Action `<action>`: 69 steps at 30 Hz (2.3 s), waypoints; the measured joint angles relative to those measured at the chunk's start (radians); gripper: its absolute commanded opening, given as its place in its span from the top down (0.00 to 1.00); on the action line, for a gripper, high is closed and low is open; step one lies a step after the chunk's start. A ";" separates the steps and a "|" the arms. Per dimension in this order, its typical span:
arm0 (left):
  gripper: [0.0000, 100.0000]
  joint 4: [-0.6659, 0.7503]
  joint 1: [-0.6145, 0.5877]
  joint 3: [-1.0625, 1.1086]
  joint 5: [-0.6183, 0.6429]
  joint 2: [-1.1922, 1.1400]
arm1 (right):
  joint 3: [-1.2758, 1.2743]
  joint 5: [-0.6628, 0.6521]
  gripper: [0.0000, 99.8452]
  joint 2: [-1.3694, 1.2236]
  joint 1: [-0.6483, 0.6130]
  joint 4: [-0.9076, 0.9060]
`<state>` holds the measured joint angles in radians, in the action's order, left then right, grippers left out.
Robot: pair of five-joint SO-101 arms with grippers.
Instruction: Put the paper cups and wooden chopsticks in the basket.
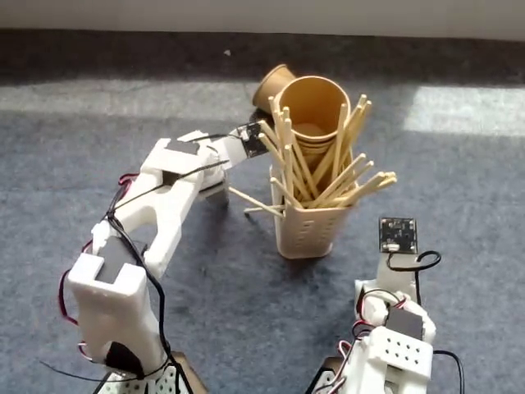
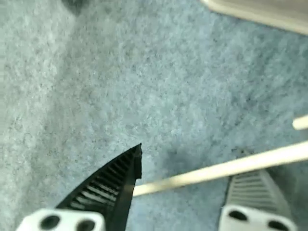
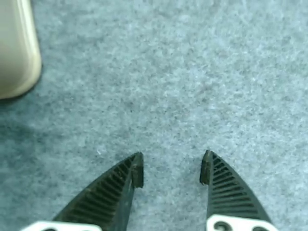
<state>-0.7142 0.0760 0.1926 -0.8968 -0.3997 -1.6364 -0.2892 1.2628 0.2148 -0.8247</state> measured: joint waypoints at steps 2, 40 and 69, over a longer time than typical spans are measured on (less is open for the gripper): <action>0.93 0.008 0.011 -0.003 0.003 0.000 | 0.000 0.000 0.80 0.000 0.000 0.000; 0.94 -0.743 0.354 -0.859 0.990 0.494 | 0.000 0.000 0.80 0.000 0.000 0.000; 0.76 -0.891 0.595 -0.967 1.189 0.334 | 0.000 0.000 0.80 0.000 0.000 0.000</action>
<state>-1.6057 0.6713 -0.7741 0.2923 -0.0652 -1.6364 -0.2892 1.2628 0.2148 -0.8247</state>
